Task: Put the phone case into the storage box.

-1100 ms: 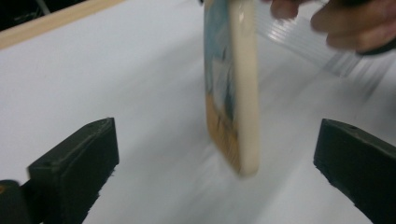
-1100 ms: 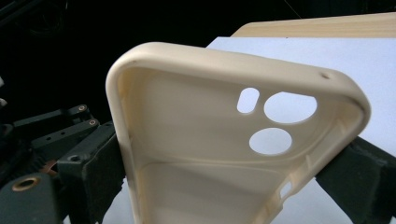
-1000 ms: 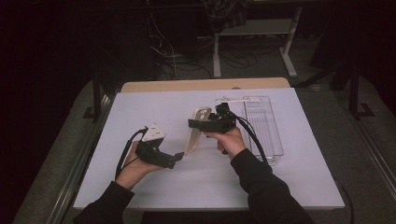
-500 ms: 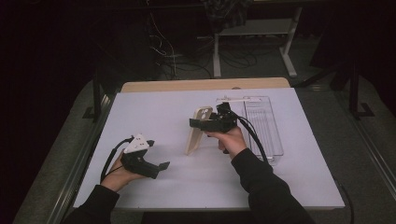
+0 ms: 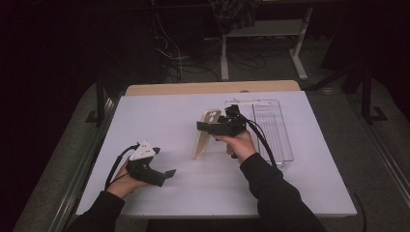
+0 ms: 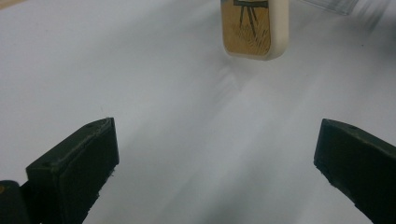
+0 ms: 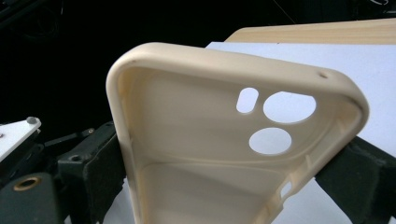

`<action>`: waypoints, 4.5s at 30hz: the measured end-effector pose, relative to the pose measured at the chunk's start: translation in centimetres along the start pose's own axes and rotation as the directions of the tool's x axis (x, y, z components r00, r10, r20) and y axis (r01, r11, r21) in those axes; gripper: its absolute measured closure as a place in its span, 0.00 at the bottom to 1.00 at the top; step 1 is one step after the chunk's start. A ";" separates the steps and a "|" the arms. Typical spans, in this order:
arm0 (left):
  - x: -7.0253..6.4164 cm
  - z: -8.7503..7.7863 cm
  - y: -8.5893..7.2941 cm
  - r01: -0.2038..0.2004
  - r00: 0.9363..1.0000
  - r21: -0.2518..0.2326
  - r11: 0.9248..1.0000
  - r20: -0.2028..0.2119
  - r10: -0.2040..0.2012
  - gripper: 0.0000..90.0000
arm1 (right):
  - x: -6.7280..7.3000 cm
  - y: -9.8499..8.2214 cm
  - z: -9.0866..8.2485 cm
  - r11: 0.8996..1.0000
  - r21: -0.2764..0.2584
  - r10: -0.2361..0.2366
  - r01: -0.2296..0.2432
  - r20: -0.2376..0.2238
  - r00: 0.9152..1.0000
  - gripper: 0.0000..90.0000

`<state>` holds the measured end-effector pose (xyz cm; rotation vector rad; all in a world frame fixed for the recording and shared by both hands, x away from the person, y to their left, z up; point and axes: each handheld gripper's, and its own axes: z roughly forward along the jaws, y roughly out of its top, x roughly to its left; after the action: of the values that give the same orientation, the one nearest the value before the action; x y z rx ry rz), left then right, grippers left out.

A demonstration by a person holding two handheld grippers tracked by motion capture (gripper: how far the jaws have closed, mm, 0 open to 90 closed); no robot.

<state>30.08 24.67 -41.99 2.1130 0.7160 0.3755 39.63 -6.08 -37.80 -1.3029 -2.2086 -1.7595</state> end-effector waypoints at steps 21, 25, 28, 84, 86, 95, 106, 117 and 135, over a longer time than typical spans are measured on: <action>-0.4 0.0 0.1 0.015 1.000 -0.009 1.000 0.015 -0.015 0.00 | -0.7 2.1 -2.0 0.999 -0.047 0.012 -0.011 0.023 1.000 0.10; -0.4 0.0 0.1 0.020 1.000 -0.016 1.000 0.019 -0.019 0.00 | -0.8 2.5 -2.3 0.999 -0.052 0.013 -0.011 0.033 0.999 0.10; -0.4 0.0 0.1 0.021 1.000 -0.013 1.000 0.019 -0.021 0.00 | -1.0 2.8 -2.6 0.999 -0.054 0.007 -0.004 0.043 0.999 0.10; -0.2 0.0 0.0 0.025 0.999 -0.002 1.000 0.034 -0.024 0.00 | -4.9 7.6 -8.6 0.987 -0.158 0.055 -0.025 0.190 0.980 0.10; -0.3 0.0 0.0 0.027 0.999 -0.002 1.000 0.034 -0.027 0.00 | -5.1 7.7 -8.8 0.986 -0.166 0.066 -0.033 0.196 0.978 0.10; -0.2 0.0 0.0 0.024 0.999 0.001 1.000 0.036 -0.024 0.00 | -6.4 8.2 -9.7 0.980 -0.191 0.092 -0.049 0.221 0.971 0.10; -0.2 0.1 -0.1 0.035 0.999 -0.001 0.999 0.037 -0.035 0.00 | -9.0 8.6 -11.1 0.976 -0.205 0.131 -0.076 0.269 0.954 0.10; -0.3 0.2 -0.1 0.043 0.998 -0.009 0.999 0.041 -0.043 0.00 | -11.5 8.8 -12.7 0.968 -0.230 0.170 -0.096 0.330 0.928 0.10; -0.3 0.2 -0.2 0.045 0.998 0.001 0.999 0.043 -0.045 0.00 | -14.0 8.3 -13.8 0.964 -0.236 0.211 -0.122 0.401 0.892 0.10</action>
<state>29.89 24.47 -42.22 2.0946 0.7373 0.3050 47.55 -25.33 -33.27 -2.0293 -2.0489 -1.8155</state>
